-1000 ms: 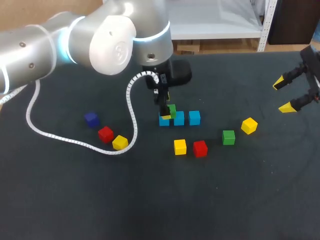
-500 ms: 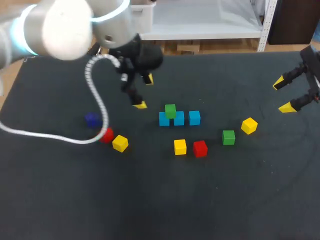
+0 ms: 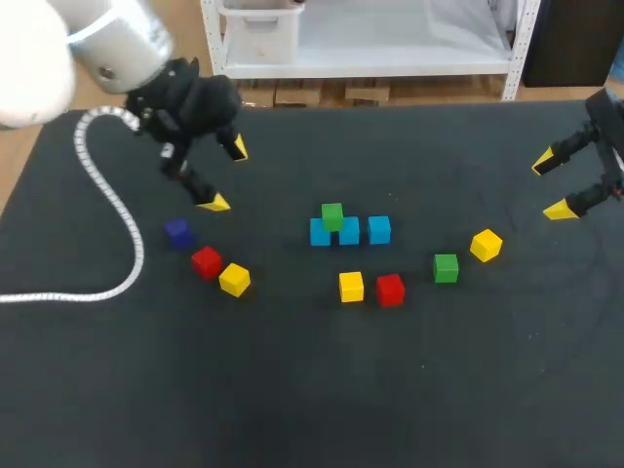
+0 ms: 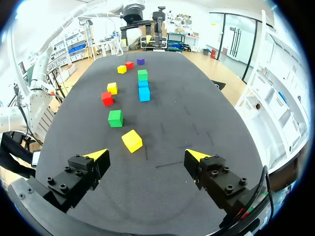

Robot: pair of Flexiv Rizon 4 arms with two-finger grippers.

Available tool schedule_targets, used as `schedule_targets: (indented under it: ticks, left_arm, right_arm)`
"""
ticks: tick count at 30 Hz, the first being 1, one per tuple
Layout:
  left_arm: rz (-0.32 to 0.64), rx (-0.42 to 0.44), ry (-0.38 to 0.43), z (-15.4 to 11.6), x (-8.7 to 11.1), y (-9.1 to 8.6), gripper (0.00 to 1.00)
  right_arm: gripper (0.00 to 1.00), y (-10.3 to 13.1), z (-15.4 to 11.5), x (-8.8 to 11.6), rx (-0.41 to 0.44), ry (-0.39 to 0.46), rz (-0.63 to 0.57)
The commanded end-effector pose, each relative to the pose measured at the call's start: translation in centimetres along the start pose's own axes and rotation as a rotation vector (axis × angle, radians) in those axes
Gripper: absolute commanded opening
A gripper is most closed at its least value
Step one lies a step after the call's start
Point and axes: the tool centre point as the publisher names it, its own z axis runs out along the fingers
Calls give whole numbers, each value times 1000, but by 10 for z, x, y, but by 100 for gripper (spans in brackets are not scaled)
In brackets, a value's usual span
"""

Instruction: Place the blue cubes, place green cubes on the blue cubes, place the yellow cubes on the green cubes, then place the red cubes on the yellow cubes, and place purple cube on the red cubes.

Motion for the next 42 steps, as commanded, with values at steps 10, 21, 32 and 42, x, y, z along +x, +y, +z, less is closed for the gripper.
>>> schedule_targets:
  ticks: [10,21,32,42]
  left_arm:
    - [-15,-23,-62,-33,34,2,100]
    - [-7,-28,-60,-41,39,6,100]
    - [-7,-28,-60,-41,39,6,100]
    - [-7,-28,-60,-41,39,6,100]
  right_arm:
    - [100,0,0,0,0,-1,-1]
    - [100,0,0,0,0,-1,-1]
    - [100,0,0,0,0,-1,-1]
    - [100,38,42,-18,-39,-10,-67]
